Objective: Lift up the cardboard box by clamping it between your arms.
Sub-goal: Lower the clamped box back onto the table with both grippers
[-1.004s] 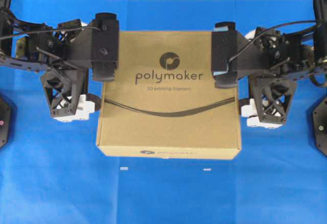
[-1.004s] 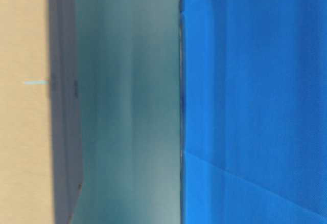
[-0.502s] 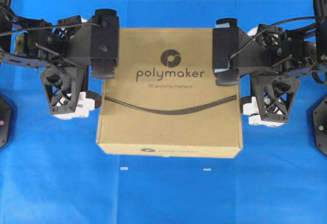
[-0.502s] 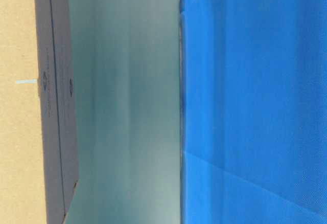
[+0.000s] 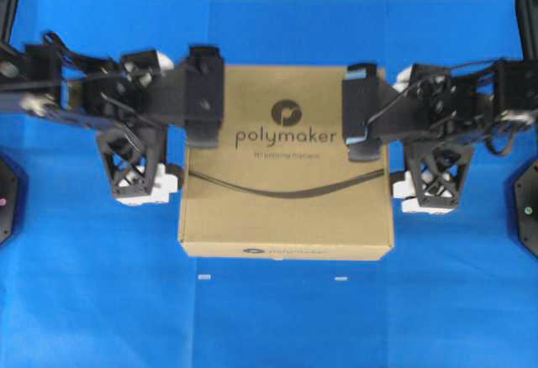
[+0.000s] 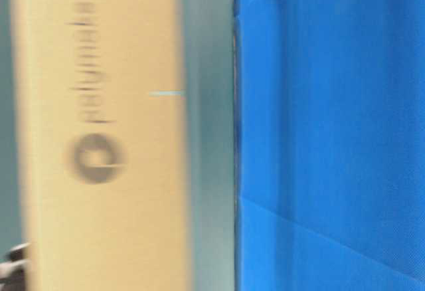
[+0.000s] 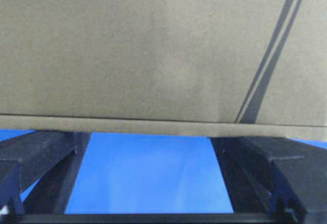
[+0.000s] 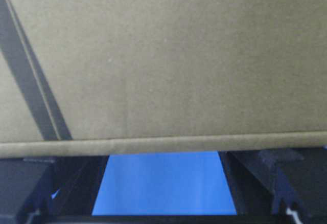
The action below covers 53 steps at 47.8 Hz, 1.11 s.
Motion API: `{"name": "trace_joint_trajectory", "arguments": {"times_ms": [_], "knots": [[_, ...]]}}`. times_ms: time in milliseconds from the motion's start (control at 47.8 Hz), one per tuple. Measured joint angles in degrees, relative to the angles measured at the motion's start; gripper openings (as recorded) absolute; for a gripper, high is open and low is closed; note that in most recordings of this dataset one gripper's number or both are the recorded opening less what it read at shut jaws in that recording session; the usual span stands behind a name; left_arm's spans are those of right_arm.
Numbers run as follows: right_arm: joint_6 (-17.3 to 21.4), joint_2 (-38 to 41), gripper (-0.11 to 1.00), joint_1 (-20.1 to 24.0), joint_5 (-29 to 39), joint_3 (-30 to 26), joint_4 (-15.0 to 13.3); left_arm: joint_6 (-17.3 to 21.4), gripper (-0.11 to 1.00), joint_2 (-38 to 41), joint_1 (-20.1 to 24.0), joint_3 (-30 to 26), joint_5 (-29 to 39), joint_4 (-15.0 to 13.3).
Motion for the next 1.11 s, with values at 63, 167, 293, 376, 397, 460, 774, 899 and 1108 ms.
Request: {"name": "trace_joint_trajectory", "arguments": {"times_ms": [63,167,293,376,397,460,774,899,1108], "knots": [[-0.09,0.62,1.0,0.0,-2.46,1.85,-0.09,0.0,0.89,1.14,0.0,1.85,-2.02,0.09],[-0.09,2.29,1.0,0.0,-7.12,5.1,-0.09,0.0,0.89,3.16,-0.09,4.39,-5.19,0.09],[-0.09,4.48,1.0,0.09,-11.78,8.0,-0.09,0.0,0.89,5.71,-0.26,6.06,-7.91,0.09],[-0.09,6.33,1.0,0.18,-14.68,9.58,-0.09,-0.18,0.89,7.73,-0.44,6.94,-9.67,0.09],[-0.09,6.77,1.0,0.18,-15.29,9.93,-0.09,-0.18,0.89,8.35,-0.53,7.12,-10.02,0.09],[-0.09,8.0,1.0,0.18,-16.61,10.55,-0.09,-0.18,0.89,9.58,-0.62,7.47,-10.72,0.09],[-0.26,12.92,1.0,0.18,-22.41,12.04,-0.09,-0.26,0.89,13.1,-0.7,10.2,-14.33,0.09],[-0.26,14.85,1.0,0.26,-24.61,12.57,-0.09,-0.18,0.89,14.06,-0.7,11.25,-15.91,0.09],[-0.26,17.4,1.0,0.44,-26.28,13.01,-0.09,-0.7,0.89,15.21,-0.97,12.22,-18.02,0.09]]}}
